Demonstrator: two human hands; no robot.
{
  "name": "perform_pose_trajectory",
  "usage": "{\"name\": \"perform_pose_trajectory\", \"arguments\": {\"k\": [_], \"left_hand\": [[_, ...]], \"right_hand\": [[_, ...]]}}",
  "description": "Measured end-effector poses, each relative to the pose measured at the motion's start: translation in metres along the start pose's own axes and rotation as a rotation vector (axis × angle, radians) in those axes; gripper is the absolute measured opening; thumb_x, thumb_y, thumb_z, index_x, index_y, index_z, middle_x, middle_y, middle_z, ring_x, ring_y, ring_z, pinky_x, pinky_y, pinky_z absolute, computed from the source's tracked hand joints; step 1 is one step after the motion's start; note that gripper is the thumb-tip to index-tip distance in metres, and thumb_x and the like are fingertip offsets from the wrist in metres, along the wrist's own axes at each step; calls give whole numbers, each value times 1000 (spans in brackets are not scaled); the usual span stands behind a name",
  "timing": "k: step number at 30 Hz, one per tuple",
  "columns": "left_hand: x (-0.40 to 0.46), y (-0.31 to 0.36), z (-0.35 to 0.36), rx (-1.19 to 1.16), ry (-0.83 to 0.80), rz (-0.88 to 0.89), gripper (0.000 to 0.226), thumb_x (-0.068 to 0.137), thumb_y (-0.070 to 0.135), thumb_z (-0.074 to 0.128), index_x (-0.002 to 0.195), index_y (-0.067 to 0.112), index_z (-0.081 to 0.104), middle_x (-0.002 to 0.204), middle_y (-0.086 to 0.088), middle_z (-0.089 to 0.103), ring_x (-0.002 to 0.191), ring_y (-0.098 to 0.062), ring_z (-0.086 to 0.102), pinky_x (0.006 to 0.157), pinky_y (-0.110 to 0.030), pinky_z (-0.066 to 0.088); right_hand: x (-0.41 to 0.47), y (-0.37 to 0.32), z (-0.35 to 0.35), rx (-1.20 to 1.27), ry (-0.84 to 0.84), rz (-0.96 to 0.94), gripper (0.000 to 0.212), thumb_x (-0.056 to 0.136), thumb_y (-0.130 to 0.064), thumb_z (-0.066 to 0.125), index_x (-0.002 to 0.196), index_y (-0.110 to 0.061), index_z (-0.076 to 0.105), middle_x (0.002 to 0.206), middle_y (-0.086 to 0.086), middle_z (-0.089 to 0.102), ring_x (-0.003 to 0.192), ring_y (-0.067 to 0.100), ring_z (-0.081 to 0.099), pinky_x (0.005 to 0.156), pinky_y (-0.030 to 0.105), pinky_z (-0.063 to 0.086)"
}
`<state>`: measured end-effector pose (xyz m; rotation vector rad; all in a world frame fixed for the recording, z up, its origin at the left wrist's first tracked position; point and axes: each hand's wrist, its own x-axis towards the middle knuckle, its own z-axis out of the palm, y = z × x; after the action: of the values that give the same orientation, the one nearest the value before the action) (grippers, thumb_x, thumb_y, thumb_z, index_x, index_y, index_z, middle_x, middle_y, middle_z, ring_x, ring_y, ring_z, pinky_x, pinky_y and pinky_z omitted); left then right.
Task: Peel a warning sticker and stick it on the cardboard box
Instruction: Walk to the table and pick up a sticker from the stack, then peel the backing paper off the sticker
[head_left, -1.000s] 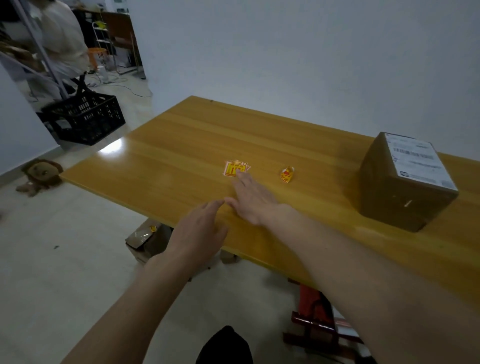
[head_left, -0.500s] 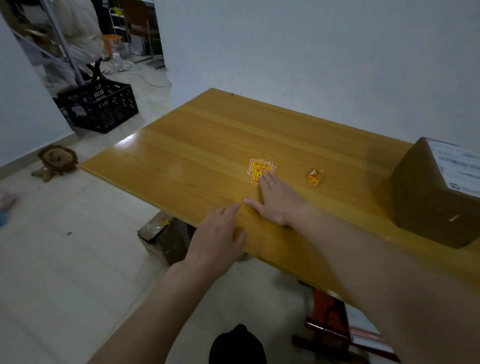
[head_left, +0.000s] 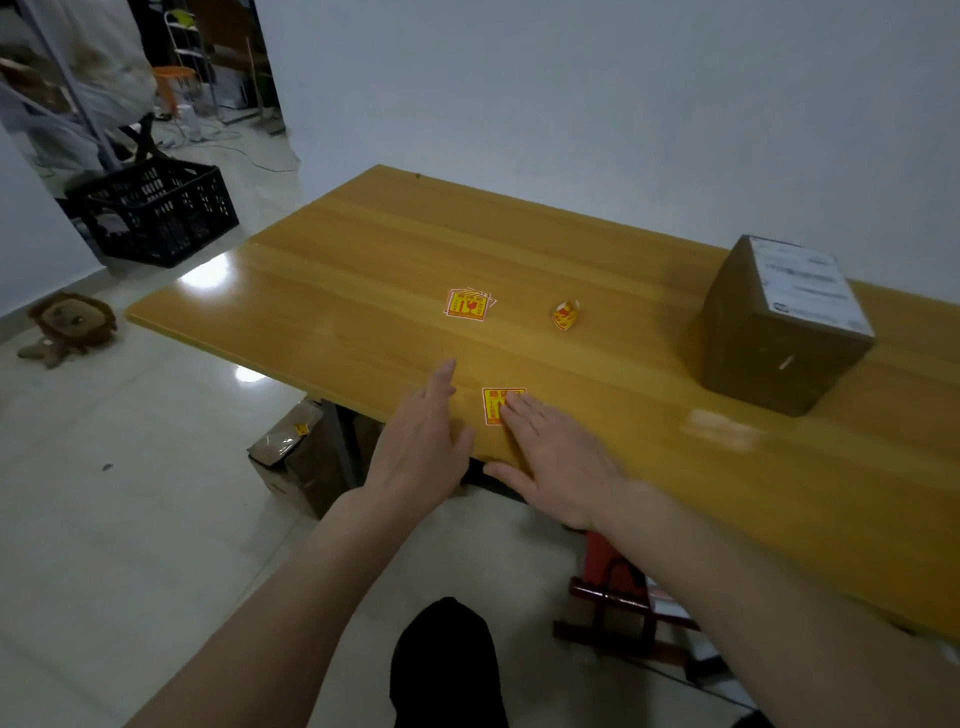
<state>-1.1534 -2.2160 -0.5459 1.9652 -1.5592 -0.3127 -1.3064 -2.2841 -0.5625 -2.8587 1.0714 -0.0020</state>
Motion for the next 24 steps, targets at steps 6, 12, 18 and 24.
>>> {"name": "perform_pose_trajectory", "arguments": {"k": [6,12,18,24], "left_hand": [[2,-3,7,-60,-20,-14,66,91,10,53,147,19,18,135,-3,53,121,-24,49,99,-36,38],[-18,19,24,-96,-76,2,64,90,5,53,146,18,24,134,-4,55,124,-23,50,103,-39,40],[-28,59,36,-264,-160,-52,73,84,10,67,145,22,28,137,0,51,125,-16,48,99,-32,41],[-25,111,37,-732,-201,-185,31,79,3,71,110,4,66,92,-7,71,75,-7,67,64,-12,53]], "right_hand": [[-8,3,23,44,137,-65,55,82,-27,66,130,-4,52,140,15,52,130,28,49,111,40,31],[-33,10,17,230,339,49,32,68,3,75,98,-10,71,92,10,74,82,31,70,69,36,59],[-63,28,-27,865,369,459,14,85,-14,67,73,-9,70,81,9,71,82,22,65,74,36,51],[-90,37,-52,1204,421,529,34,78,-15,74,54,-17,50,53,-3,44,49,8,37,48,17,32]]}}
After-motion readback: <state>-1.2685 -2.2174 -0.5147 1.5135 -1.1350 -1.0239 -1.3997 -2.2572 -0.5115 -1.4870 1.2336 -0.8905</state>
